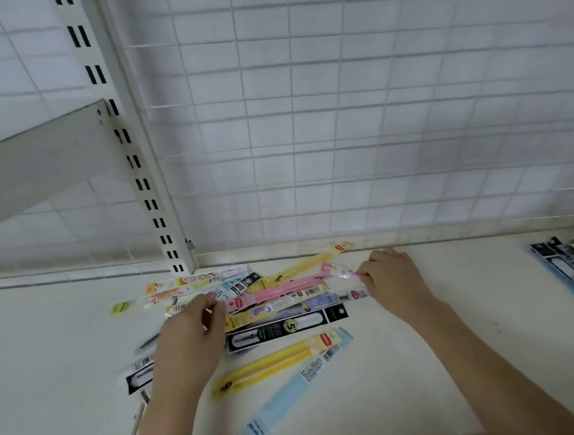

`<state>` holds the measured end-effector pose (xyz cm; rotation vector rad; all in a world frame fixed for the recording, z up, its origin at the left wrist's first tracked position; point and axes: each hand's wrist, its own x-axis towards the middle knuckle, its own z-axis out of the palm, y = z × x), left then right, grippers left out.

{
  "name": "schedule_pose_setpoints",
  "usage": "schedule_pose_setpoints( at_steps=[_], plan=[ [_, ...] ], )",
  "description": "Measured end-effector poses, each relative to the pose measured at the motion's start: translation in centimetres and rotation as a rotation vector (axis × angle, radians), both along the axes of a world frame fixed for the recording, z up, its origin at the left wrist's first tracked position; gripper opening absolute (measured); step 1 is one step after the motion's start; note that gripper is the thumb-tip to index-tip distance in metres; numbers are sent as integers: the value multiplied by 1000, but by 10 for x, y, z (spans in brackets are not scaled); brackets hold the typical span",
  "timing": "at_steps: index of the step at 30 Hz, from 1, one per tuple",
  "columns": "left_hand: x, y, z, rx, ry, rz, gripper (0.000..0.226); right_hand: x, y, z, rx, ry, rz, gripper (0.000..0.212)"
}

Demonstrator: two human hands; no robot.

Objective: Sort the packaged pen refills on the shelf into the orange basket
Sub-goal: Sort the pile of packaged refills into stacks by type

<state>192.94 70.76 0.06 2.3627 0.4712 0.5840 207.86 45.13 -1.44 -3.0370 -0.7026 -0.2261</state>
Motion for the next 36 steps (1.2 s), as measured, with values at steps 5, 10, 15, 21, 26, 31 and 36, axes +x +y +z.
schedule_pose_setpoints(
  at_steps=[5, 10, 15, 21, 26, 31, 36],
  plan=[
    [29, -22, 9, 35, 23, -90, 18, -2, -18, 2, 97, -29, -46, 25],
    [73, -49, 11, 161, 70, -184, 19, -4, -35, 10, 248, -35, -108, 22],
    [124, -65, -1, 294, 254, -266, 30, -11, -44, 13, 408, -32, -124, 29],
    [149, -76, -8, 410, 464, -260, 43, -14, -51, 13, 378, 10, -118, 29],
    [154, -83, -6, 512, 452, -278, 28, -19, -52, 17, 433, -27, -146, 35],
    [147, -88, 7, 537, 292, -279, 28, -18, -48, 16, 410, 29, -138, 35],
    [121, -77, 20, 303, 196, -262, 22, -17, -38, 20, 443, 83, -94, 34]
  ],
)
